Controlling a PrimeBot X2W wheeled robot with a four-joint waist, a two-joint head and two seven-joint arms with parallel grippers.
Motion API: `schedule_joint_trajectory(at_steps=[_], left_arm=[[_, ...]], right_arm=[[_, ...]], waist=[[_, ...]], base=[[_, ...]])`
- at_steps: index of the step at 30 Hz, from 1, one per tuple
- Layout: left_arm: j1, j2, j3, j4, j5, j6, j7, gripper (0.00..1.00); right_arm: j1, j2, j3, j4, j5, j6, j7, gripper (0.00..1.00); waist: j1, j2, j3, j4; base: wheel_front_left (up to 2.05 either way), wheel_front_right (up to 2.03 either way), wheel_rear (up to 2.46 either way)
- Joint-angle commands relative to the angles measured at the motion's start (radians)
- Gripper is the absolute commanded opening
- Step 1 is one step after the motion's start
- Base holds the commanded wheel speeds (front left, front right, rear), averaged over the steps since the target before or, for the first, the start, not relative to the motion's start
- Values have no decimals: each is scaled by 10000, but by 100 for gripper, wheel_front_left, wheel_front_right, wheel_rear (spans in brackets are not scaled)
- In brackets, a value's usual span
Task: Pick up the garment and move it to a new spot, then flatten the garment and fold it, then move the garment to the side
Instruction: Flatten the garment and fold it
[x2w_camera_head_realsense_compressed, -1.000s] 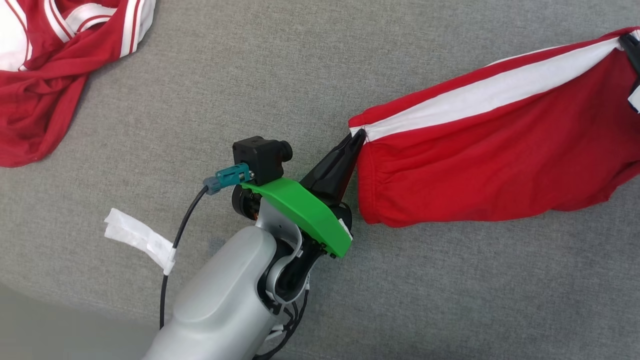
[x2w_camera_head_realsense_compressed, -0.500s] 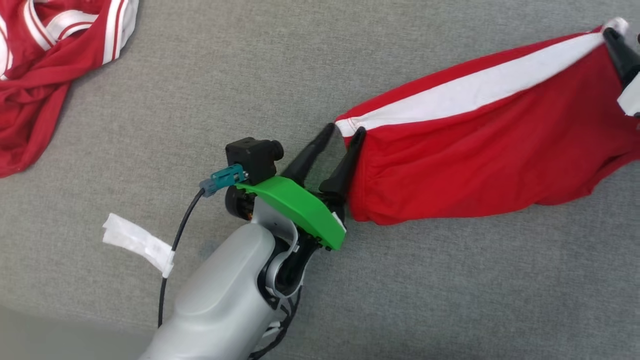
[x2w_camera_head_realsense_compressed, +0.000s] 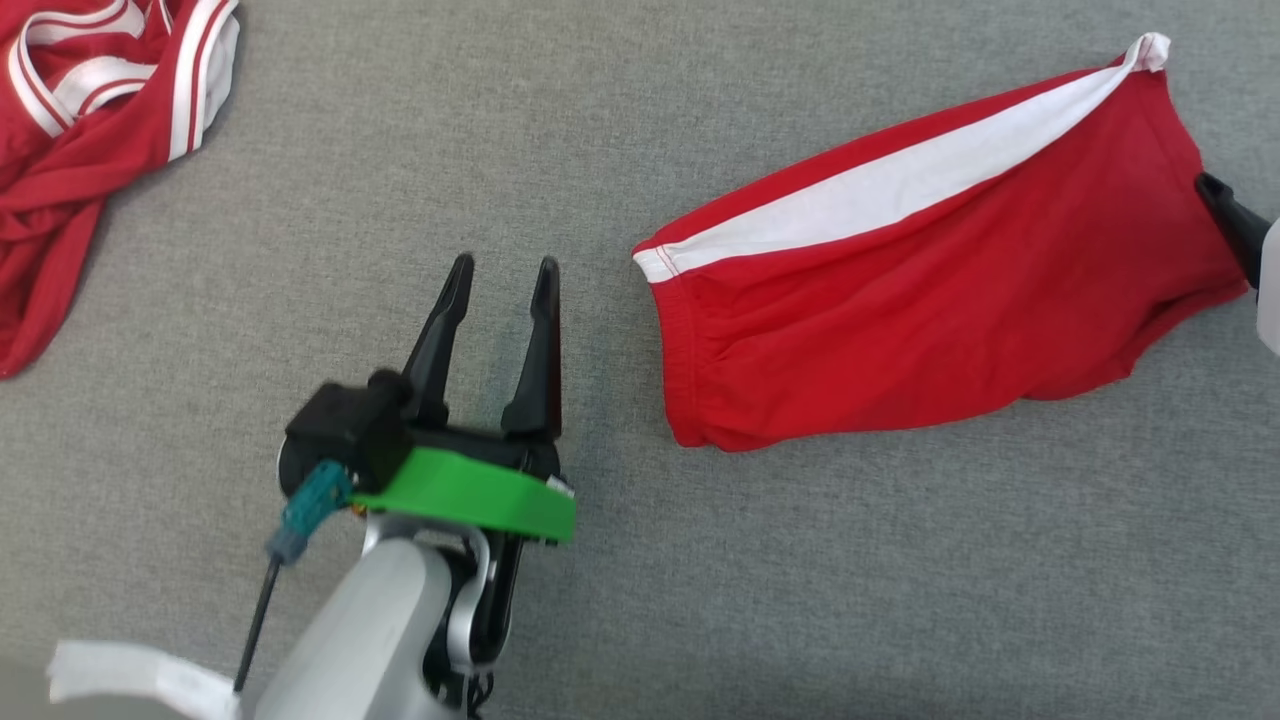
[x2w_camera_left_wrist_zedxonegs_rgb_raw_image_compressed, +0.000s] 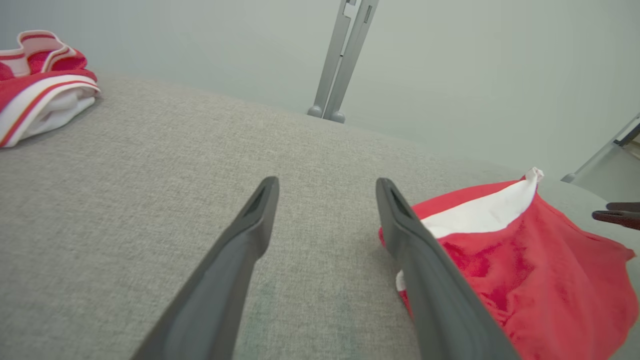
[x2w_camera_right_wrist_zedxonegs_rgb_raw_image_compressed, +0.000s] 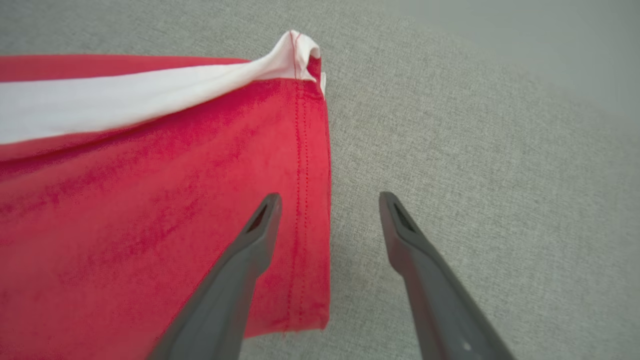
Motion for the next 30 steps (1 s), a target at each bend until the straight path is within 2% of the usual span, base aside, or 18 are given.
schedule_joint_trajectory(at_steps=[1,7,11,12,13,19,23,30], left_arm=[[451,-60,170,-133,398,-31,3,100],[1508,-744,1064,-387,1373,-603,0,100],[1933,-999,1519,-300,1876,-1086,-2,100],[2066,-1029,1643,-269,1941,-1197,-1,100],[2212,-1058,1778,-232,2043,-1287,-1,100],[3143,-1119,2408,62,2475,-1808,-2,100],[3749,-1126,2704,249,2675,-2131,-4,100],[4276,-1129,2872,356,2676,-2389,-3,100]], right_arm=[[104,2,25,89,-78,-2,81,100],[-192,240,169,1020,-599,-2,371,100],[36,796,265,1956,-265,6,647,100],[134,945,259,2131,-138,20,608,32],[251,1074,189,2261,30,32,546,0],[889,1473,-772,2781,979,0,-74,0],[1214,1427,-1581,2902,1520,-11,-473,0],[1636,1226,-3265,3179,1550,-6,-1205,0]], waist=[[0,0,269,213],[0,0,562,664],[0,0,344,770],[0,0,224,741],[0,0,94,681],[0,0,-931,-21],[0,0,-1577,-462],[0,0,-2009,-553]], base=[[0,0,0],[0,0,0],[0,0,0],[0,0,0],[0,0,0],[0,0,0],[0,0,0],[0,0,0]])
